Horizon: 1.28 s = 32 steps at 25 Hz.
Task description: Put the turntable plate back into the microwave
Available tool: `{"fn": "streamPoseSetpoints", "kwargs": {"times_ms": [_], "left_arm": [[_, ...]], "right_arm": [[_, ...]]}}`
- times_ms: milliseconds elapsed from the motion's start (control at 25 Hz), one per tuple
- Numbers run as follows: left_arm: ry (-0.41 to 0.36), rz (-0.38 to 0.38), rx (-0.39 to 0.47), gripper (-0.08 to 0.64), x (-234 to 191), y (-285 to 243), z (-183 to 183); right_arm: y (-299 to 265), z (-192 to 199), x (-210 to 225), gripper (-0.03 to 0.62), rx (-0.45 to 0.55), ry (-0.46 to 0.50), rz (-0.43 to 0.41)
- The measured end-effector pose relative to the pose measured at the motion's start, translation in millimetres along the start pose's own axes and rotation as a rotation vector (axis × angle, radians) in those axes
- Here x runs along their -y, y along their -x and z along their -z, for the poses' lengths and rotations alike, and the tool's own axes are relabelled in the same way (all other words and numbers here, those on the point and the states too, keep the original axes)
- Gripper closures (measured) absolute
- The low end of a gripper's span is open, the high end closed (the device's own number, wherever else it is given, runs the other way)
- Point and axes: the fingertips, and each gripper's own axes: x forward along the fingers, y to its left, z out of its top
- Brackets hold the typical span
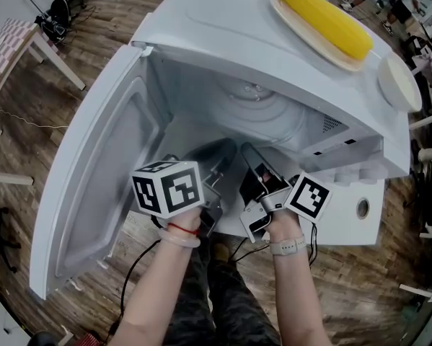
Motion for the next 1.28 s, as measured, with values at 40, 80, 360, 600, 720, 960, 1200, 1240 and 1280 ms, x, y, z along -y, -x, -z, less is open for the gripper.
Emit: {"fn": "streamPoseSetpoints", "kwargs": {"times_ms": [40, 80, 360, 600, 720, 960, 1200, 1240, 1280], "left_arm": [[0.001, 0.000, -0.002, 0.526, -0.3, -0.2, 0.3], [0.001, -0.001, -0.004, 0.526, -0.6, -0.3, 0.5], [0.004, -0.007, 0.006, 0.526, 0.8, 0.2, 1.8], [0.001, -0.007, -0.009, 0.526, 6.6, -0.5, 10.2], [-0.010, -0.013, 0.000, 0.526, 9.1, 1.8, 11.6], [-0.039, -0.032, 0.038, 0.541, 12.5, 11.7, 10.5], [-0.051, -0.023, 0.036, 0.546, 20.5, 18.6, 20.6], [-0.057, -0.024, 0.036, 0.545, 22.2, 20.3, 22.7], [-0.064, -0.027, 0.037, 0.545, 24.1, 22.3, 24.3]], "right_arm": [[1.1, -0.4, 0.6, 0.532, 0.005, -0.007, 0.000], [2.0, -0.7, 1.0, 0.531, 0.009, -0.013, -0.001], [9.2, 1.2, 3.9, 0.532, 0.014, -0.043, -0.002], [11.3, 5.3, -4.6, 0.540, -0.013, 0.001, -0.023], [13.1, 6.4, -8.9, 0.549, -0.028, 0.064, -0.016], [20.6, 10.9, -12.0, 0.563, -0.044, 0.202, 0.033], [26.0, 27.4, -16.2, 0.563, -0.089, 0.268, 0.018], [27.7, 30.1, -17.5, 0.563, -0.094, 0.277, 0.013], [29.7, 32.2, -19.3, 0.563, -0.097, 0.289, 0.011]]}}
